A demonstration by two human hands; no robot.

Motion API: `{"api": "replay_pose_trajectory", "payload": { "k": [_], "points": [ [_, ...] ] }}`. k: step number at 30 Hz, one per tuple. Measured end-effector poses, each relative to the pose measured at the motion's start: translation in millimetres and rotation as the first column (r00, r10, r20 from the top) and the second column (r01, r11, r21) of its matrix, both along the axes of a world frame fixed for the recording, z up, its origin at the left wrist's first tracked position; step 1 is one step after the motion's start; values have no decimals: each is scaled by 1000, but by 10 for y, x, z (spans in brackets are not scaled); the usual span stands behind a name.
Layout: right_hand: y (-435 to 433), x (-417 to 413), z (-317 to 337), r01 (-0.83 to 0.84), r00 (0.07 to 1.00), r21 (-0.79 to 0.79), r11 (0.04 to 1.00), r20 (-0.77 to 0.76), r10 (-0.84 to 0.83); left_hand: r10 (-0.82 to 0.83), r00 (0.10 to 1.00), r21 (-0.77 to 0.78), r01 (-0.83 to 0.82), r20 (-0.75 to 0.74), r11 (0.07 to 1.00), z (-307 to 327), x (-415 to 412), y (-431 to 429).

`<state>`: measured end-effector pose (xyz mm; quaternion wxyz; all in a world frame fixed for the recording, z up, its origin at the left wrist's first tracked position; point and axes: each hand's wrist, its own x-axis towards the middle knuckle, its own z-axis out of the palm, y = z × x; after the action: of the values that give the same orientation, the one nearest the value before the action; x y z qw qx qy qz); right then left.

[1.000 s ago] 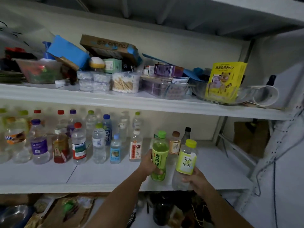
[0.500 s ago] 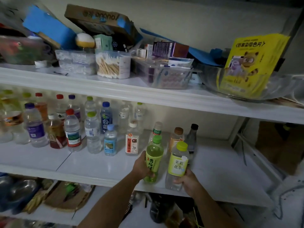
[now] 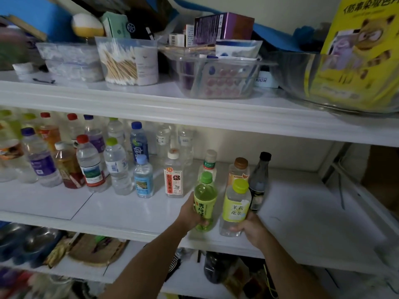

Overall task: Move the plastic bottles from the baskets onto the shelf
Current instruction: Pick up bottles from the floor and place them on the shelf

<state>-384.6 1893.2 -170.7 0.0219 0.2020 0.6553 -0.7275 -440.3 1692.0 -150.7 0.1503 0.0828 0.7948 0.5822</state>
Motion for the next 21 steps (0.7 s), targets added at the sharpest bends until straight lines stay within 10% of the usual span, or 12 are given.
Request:
{"api": "replay_pose_trajectory", "payload": {
  "k": [16,21],
  "points": [
    [36,60,68,-125,989,160,979,94,111,-186,979,-278,157,-79,948,-38,-33,-40],
    [7,262,150,-105,994,439,892,36,99,-391,890,-718,112,-236,687,6,17,-383]
  ]
}}
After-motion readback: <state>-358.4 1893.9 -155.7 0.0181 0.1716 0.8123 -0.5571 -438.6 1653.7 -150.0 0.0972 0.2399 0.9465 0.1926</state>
